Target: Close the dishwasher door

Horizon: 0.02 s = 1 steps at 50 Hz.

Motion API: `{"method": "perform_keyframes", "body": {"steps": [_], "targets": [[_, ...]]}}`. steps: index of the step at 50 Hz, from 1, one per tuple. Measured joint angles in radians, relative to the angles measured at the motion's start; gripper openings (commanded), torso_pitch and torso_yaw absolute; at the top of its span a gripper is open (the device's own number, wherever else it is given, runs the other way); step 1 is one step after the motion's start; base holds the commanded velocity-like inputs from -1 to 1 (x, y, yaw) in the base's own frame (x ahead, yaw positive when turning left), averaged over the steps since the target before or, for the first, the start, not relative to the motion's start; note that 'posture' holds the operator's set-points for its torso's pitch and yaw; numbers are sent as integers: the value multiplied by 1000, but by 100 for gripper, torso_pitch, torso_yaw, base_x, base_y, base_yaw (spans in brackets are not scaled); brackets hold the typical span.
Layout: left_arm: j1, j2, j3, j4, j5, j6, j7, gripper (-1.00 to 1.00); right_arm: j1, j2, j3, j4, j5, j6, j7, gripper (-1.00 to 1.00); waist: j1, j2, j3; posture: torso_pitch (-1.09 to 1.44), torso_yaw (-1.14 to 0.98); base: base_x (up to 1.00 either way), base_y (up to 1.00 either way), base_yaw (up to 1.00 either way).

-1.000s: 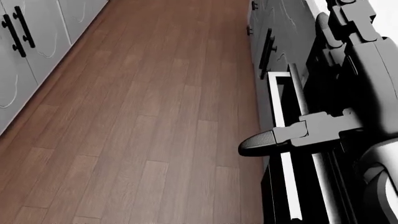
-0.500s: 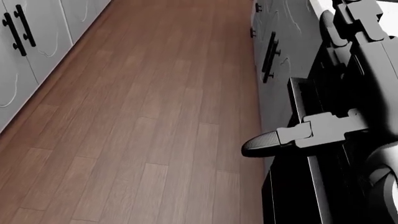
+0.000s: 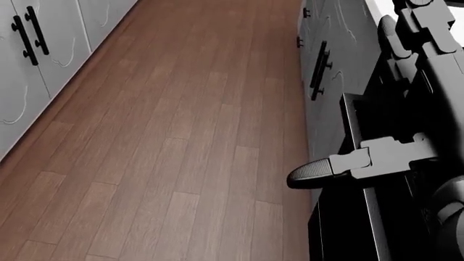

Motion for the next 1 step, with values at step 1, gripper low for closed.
{"method": "perform_keyframes", "body": {"steps": [1], "targets": [[0,0,0,0,1,0,0,100,0,-1,0,-1,0,1,0,100,0,0,0,0,0,0,0,0]]}}
